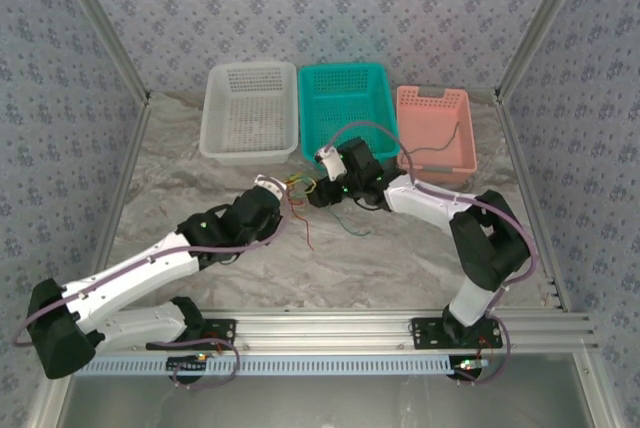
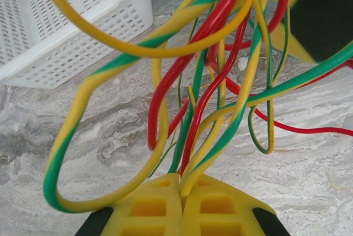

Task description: Untangle the cables

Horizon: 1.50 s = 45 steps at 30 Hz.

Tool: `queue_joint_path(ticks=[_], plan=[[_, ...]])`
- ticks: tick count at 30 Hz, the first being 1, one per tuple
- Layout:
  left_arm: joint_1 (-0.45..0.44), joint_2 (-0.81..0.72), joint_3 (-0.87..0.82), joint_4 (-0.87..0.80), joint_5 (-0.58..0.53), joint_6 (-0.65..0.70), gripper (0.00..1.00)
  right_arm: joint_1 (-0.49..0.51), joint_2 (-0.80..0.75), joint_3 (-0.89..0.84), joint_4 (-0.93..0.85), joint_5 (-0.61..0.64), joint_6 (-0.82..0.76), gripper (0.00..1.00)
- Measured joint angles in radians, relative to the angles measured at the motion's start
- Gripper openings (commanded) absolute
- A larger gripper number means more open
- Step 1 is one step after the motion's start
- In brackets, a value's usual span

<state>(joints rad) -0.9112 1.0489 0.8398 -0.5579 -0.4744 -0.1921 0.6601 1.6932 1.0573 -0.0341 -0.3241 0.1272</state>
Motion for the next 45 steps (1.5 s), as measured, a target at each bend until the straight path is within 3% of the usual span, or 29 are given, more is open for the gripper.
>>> queue_joint_path(ticks=[6,22,25,27,30,36,41,45], plan=[[0.029,-0.03,0.007,-0.011,0.04,-0.015,0.0,0.027,0.004,-0.093,0.065,-0.011,0.038,0.61],[0.063,-0.074,0.018,-0.02,0.124,-0.045,0.0,0.09,0.149,-0.005,0.247,-0.014,0.14,0.64],[0.074,-0.079,0.018,-0.02,0.14,-0.049,0.0,0.106,0.172,-0.005,0.267,-0.013,0.153,0.51],[0.077,-0.08,0.018,-0.02,0.148,-0.054,0.0,0.114,0.182,-0.005,0.278,-0.013,0.164,0.35],[0.084,-0.082,0.018,-0.02,0.154,-0.064,0.0,0.121,0.186,-0.005,0.289,-0.005,0.179,0.01],[0.153,-0.085,0.018,-0.056,0.126,-0.124,0.0,0.117,0.135,-0.021,0.233,0.182,0.19,0.0],[0.262,-0.049,0.019,-0.11,0.12,-0.178,0.0,0.076,-0.026,-0.047,0.075,0.428,0.197,0.0],[0.272,0.031,0.019,-0.108,0.132,-0.203,0.0,0.06,-0.135,-0.048,-0.024,0.554,0.196,0.0]])
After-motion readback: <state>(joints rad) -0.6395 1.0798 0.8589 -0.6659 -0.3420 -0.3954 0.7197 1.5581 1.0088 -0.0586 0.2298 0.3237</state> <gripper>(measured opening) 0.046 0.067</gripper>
